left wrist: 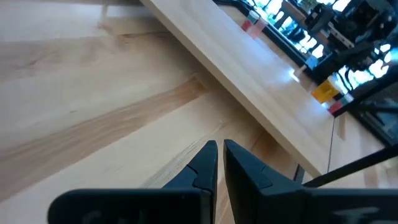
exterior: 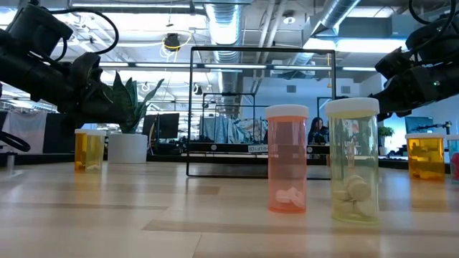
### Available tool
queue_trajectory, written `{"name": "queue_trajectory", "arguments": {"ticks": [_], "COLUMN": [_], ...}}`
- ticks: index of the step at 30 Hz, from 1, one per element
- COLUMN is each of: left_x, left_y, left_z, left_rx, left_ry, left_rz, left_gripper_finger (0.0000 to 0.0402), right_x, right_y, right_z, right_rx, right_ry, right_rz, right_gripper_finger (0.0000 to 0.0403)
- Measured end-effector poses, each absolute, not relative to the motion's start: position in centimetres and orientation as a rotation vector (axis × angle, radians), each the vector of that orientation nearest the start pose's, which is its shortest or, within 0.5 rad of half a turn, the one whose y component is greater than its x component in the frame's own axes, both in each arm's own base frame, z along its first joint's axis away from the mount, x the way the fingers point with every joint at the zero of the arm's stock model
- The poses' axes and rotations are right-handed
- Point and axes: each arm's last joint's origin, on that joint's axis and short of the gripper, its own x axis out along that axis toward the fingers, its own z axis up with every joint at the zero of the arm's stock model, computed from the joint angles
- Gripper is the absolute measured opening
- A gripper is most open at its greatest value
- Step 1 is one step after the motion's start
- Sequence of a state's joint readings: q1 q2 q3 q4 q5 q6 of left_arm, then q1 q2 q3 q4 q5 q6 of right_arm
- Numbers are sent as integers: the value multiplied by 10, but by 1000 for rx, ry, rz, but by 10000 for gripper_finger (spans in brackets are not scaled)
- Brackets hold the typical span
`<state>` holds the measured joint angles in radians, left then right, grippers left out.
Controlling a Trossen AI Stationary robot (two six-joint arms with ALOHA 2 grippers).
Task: Pick and place medicine bottles onto shelf by color
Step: Put the top left large orange pill bottle on the shelf
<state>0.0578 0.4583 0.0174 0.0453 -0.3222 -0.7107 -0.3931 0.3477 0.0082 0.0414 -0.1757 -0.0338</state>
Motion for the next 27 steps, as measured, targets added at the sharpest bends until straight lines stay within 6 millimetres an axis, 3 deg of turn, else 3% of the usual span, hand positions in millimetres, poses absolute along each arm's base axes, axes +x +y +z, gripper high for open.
{"name": "queue_trajectory", "arguments": {"ticks": [22, 27], "left_x": [118, 122], "left_y": [16, 17], "left_z": [135, 155], "left_rx": [-576, -568], "left_ry": [245, 172], "left_rz": [489, 501], "left_gripper_finger": [23, 23], "right_x": [108, 108], "right_y": [-39, -39], "right_z": [140, 140], "right_rx": [50, 50], "right_ry": [290, 290], "right_rz": [-211, -211], "right_gripper_finger": [374, 374]}}
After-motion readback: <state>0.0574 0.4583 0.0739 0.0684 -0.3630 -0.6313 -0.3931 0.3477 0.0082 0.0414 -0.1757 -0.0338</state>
